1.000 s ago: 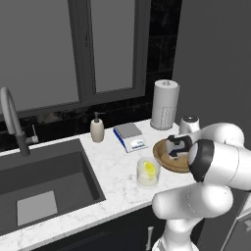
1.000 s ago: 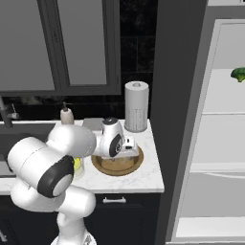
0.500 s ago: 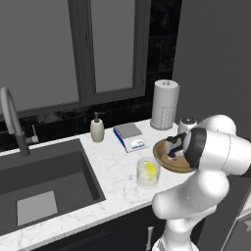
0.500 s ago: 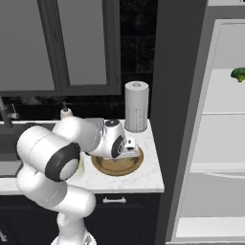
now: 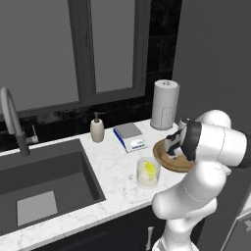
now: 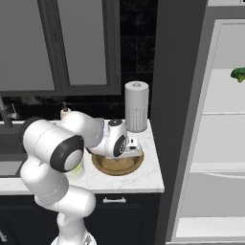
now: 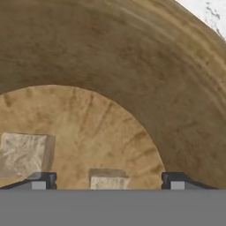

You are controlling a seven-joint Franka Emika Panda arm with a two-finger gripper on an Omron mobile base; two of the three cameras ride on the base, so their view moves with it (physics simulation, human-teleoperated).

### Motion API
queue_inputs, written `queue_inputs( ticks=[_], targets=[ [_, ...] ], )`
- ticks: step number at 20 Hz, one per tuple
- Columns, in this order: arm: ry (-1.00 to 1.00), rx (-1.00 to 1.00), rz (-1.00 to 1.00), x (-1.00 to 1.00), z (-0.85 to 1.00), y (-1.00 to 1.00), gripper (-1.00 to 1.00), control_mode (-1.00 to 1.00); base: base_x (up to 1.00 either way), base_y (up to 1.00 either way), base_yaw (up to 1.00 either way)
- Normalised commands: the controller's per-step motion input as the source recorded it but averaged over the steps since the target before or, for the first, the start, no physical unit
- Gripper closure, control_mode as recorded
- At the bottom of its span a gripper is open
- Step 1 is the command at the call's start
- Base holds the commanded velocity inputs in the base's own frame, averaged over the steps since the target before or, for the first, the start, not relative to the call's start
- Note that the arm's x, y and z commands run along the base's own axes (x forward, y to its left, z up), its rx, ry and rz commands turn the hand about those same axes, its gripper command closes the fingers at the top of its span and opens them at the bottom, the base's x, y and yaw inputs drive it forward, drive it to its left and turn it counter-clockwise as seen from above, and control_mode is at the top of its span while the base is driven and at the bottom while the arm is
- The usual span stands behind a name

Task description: Grab a lemon wedge from the fridge and one ice cube from the ice bowl, and put them in the glass of lemonade.

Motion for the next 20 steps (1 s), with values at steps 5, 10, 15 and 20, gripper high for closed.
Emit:
queue_inputs(
  ticks=[5,10,15,20],
  targets=[
    [0.00,0.00,0.00,0.09,-0.22,-0.01,-1.00,-1.00,0.00,0.00,0.00],
    [0.00,0.00,0.00,0.00,-0.36,-0.01,-1.00,-1.00,0.00,0.00,0.00],
    [0.00,0.00,0.00,0.00,-0.57,0.00,-1.00,-1.00,0.00,0.00,0.00],
    [0.00,0.00,0.00,0.00,-0.76,0.00,-1.00,-1.00,0.00,0.00,0.00]
  ],
)
